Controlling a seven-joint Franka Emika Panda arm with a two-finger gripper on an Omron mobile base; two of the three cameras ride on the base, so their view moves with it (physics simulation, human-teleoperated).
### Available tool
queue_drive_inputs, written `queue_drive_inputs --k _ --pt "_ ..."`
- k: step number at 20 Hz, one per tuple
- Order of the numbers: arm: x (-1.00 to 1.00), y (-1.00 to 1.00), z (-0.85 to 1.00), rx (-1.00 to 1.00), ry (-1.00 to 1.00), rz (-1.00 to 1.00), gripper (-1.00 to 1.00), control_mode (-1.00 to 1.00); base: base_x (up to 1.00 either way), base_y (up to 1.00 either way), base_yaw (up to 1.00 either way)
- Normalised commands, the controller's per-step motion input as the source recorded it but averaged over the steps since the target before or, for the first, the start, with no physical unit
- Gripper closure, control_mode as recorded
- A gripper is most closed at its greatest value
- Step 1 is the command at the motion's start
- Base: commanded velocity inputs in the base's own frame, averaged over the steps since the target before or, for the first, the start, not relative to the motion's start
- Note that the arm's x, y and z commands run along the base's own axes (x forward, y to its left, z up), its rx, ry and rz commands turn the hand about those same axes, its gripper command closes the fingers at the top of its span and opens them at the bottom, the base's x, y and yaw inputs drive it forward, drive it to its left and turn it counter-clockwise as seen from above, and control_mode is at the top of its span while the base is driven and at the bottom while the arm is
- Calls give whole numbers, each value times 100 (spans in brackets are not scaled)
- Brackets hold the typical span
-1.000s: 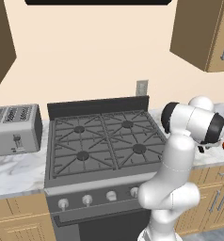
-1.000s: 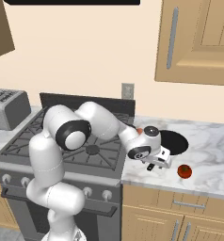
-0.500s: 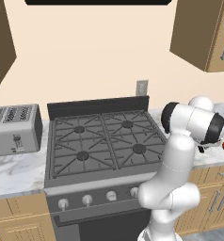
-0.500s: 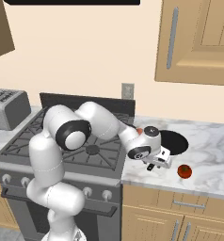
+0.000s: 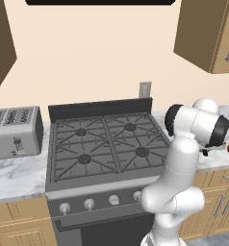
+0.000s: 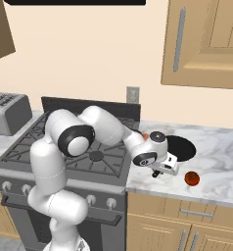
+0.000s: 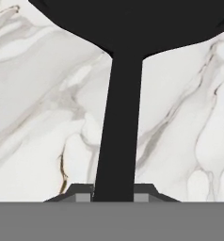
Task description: Place the pan on the front right burner on the stove. Then place the tomato and the onion in the pan and turn on the front right burner.
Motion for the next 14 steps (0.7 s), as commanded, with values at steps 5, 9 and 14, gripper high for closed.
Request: queue_drive_inputs --k 5,9,14 --pt "0 0 0 0 0 0 100 -100 0 0 0" --pt "0 -2 0 0 0 1 100 -100 0 0 0" --pt "1 0 16 0 -1 4 100 -100 0 0 0"
